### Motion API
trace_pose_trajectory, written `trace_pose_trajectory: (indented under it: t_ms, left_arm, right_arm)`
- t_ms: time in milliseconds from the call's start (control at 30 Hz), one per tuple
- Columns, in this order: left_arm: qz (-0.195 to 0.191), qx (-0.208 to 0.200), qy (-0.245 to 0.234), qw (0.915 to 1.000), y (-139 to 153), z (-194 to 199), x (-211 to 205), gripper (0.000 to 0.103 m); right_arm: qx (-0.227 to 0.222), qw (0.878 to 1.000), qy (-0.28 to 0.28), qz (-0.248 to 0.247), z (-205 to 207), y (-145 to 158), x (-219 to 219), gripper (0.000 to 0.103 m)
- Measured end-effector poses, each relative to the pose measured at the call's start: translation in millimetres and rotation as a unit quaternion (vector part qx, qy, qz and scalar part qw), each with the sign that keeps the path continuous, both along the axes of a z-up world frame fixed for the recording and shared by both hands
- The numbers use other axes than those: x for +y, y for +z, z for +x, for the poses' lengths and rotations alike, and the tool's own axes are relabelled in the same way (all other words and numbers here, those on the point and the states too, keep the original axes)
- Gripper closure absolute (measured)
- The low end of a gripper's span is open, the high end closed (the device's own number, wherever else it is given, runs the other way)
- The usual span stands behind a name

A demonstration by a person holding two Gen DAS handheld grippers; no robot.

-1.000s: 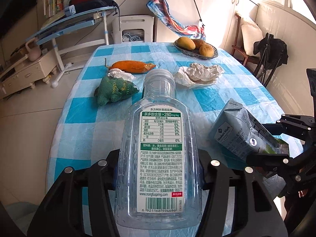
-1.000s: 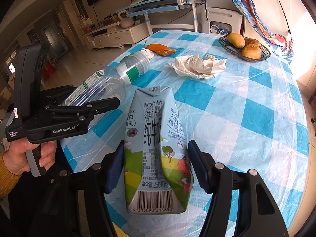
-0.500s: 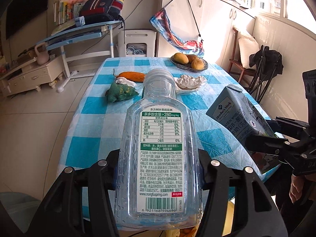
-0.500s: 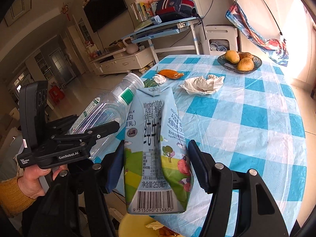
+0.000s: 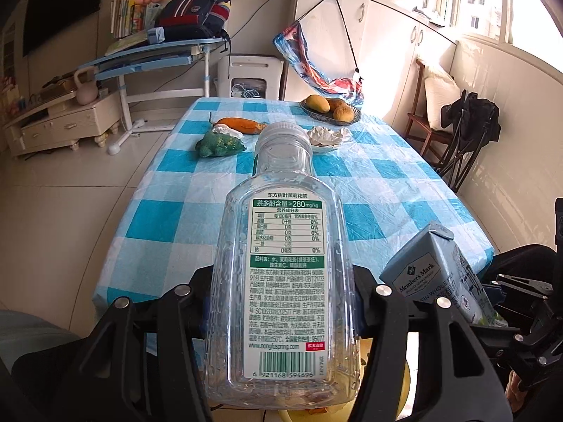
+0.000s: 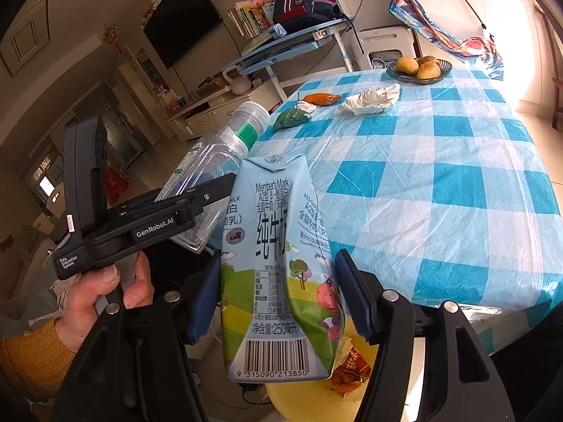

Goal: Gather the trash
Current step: 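Carry both items to the bucket and drop the carton from the right tool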

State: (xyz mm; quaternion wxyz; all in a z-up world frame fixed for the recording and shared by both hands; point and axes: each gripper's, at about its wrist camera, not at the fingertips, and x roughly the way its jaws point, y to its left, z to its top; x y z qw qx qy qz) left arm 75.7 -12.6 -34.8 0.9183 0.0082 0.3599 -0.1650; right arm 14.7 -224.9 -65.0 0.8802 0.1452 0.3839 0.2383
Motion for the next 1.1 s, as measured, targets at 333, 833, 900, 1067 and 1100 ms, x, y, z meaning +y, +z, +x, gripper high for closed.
trace_pose_trajectory:
  t_ms: [333, 833, 900, 1067, 1100]
  left_arm:
    - [-0.003, -0.001, -0.012, 0.9999, 0, -26, -5, 0.049]
    - [-0.004, 0.002, -0.033, 0.9994, -3, -48, -12, 0.049]
    - [-0.005, 0.003, -0.035, 0.9994, -4, -49, -13, 0.049]
    - [-0.001, 0.006, -0.045, 0.9990, -6, -54, -18, 0.049]
    - [0.000, 0.007, -0.048, 0.9988, -7, -56, -20, 0.049]
  right_arm:
    - [0.070, 0.997, 0.006, -0.024, -22, -27, 14, 0.042]
    - [0.111, 0.991, -0.009, -0.074, -27, -46, 21, 0.039]
    - [0.102, 0.993, -0.023, -0.063, -26, -42, 15, 0.038]
    - [0.047, 0.996, -0.068, -0.029, -32, -21, -4, 0.033]
    - [0.035, 0.996, -0.078, -0.022, -34, -17, -9, 0.032]
